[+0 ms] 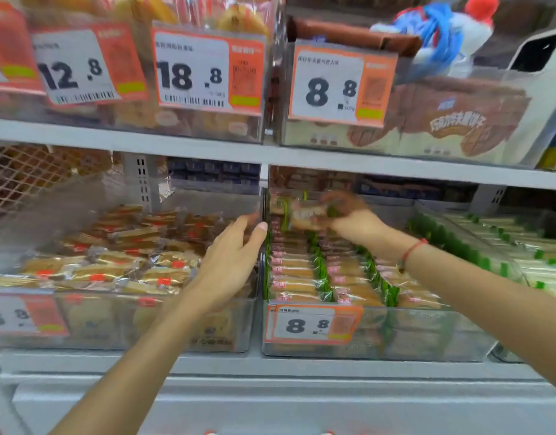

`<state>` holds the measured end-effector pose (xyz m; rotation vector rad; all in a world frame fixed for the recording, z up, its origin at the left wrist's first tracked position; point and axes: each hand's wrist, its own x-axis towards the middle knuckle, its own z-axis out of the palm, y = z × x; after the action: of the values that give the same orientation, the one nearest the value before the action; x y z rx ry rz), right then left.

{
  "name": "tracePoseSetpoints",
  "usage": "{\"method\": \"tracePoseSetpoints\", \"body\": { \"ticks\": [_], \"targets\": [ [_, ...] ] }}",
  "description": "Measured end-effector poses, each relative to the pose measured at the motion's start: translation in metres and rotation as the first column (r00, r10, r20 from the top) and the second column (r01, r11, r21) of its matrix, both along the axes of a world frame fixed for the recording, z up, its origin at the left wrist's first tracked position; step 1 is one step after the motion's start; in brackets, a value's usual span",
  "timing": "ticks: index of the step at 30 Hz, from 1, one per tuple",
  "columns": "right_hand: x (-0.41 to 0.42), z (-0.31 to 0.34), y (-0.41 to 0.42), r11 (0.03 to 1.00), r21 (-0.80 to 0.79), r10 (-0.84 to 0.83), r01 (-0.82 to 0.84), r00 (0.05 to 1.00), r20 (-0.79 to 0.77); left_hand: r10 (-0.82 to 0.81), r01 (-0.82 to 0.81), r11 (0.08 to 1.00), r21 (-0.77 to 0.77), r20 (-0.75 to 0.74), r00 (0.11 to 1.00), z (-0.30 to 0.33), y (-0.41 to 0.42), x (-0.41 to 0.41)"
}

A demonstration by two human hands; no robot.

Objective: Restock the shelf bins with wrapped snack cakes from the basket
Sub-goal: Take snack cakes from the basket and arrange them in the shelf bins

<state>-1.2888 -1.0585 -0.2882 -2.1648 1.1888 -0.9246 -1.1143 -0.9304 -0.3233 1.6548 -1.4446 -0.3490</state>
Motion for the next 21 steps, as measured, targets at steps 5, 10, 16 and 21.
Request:
{"method": "tracePoseSetpoints", "body": {
  "ticks": [5,10,16,21],
  "targets": [
    [0.036,-0.011,-0.044,0.990,-0.139,-0.026,0.025,1.000,-0.006,-0.009,0.008,0.999,-0.041,-0.022,1.000,-0.009,-0.003,0.001],
    [0.047,-0.025,-0.063,0.958,-0.283,-0.076,0.047,0.993,-0.094,-0.012,0.009,0.998,-0.060,-0.049,0.999,-0.012,-0.005,0.005],
    [0.052,-0.017,-0.061,0.891,-0.450,-0.071,-0.061,0.960,-0.271,-0.009,0.006,0.998,-0.064,-0.041,0.999,-0.013,-0.004,0.003],
    [0.055,-0.010,-0.060,0.862,-0.492,-0.101,-0.117,0.914,-0.394,-0.003,0.000,0.998,-0.058,-0.040,0.999,-0.013,-0.004,0.003]
  ]
}}
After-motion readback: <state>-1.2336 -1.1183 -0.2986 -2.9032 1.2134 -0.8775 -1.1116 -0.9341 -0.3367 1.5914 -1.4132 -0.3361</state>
